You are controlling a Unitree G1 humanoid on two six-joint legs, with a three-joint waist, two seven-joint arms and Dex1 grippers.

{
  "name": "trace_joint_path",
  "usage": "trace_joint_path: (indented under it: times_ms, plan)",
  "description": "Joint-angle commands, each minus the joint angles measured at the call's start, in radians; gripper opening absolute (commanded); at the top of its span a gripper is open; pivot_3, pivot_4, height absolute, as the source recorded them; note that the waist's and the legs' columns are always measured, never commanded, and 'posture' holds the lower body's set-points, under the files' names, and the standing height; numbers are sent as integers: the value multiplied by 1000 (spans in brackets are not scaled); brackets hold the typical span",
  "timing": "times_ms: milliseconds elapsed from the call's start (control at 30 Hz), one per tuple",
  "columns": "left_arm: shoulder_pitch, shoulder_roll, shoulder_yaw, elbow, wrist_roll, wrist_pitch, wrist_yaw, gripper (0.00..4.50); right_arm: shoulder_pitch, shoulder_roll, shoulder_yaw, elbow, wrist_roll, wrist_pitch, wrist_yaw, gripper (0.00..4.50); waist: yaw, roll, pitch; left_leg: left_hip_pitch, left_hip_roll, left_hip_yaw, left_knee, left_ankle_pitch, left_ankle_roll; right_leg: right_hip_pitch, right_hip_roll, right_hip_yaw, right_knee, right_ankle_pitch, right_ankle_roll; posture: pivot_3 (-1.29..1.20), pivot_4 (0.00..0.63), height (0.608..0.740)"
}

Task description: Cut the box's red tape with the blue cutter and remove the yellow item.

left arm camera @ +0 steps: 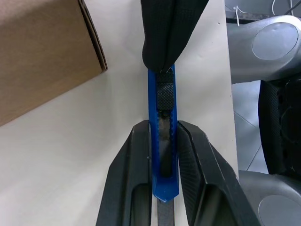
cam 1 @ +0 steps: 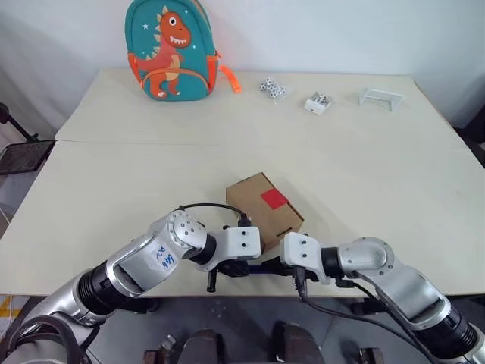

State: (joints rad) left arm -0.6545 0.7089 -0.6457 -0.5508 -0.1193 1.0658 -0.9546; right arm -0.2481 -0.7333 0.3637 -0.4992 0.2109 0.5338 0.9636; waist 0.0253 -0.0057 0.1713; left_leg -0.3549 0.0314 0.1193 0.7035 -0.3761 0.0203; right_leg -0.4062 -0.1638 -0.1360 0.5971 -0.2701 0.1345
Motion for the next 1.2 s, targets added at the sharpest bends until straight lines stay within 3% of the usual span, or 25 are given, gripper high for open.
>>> trace_joint_path:
  times_ms: [33, 267, 333, 433, 500, 600, 700, 833, 967, 1200]
  plan:
    - [43, 49, 30, -11, -12, -59, -12, 460, 33, -14, -111, -70, 119, 26, 34, 14, 0, 0, 0, 0, 0, 0, 0, 0, 0, -1, 0, 0, 0, 0, 0, 0, 150, 740]
    - [235, 171, 308, 18, -69, -636, -140, 460, 99, -121, -460, -205, 520, 220, 86, 14, -1, 2, 2, -3, 2, 0, -2, 0, -1, -4, 1, -1, 0, 0, 0, 0, 150, 740]
    - [290, 199, 388, 76, -69, -823, -171, 460, 86, -167, -585, -191, 738, 357, 43, 14, -1, 2, 2, -3, 2, 0, -2, 0, -1, -4, 0, -1, -1, 0, 0, 0, 150, 740]
    - [296, 182, 479, 133, -89, -1006, -183, 460, 42, -260, -674, -165, 954, 496, -18, 593, 1, 3, 2, -3, 1, 0, -2, -1, 0, -4, -1, 0, -2, 0, 0, 0, 150, 740]
    - [254, 150, 512, 152, -92, -1050, -159, 460, -23, -288, -687, -107, 1116, 550, -164, 1252, 1, 2, 2, -3, 1, -1, -1, -1, 1, -3, -1, -1, -3, 0, 0, 0, 150, 740]
    - [181, 128, 504, 186, -46, -1118, -160, 460, -146, -349, -634, -5, 1412, 580, -396, 2250, -2, 1, 3, -4, 1, 0, -1, -1, 1, -4, -2, 0, -3, 1, 0, 0, 150, 740]
    - [108, 94, 478, 206, -20, -1124, -150, 460, -274, -425, -511, 30, 1579, 612, -544, 3275, -3, 1, 3, -4, 0, 1, -3, -1, 1, -5, -2, -1, -3, 1, 0, 0, 150, 740]
    - [32, 53, 437, 226, 26, -1105, -145, 460, -413, -438, -336, 92, 1756, 580, -779, 4485, -3, 1, 3, -6, 1, 1, -4, -2, -1, -6, 0, -6, -4, 1, 1, 0, 150, 740]
    - [-1, 21, 414, 235, 49, -1083, -141, 460, -478, -399, -243, 136, 1761, 581, -916, 4485, -2, 1, 3, -15, 2, 4, 0, -2, -1, -9, -1, -13, -5, 2, 2, 0, 150, 740]
    - [-42, -38, 360, 235, 101, -1002, -129, 460, -612, -247, -94, 241, 1749, 612, -1109, 4485, 0, 1, 3, -18, 2, 1, 2, -2, -1, -9, -1, -18, -6, 2, 2, 0, 150, 740]
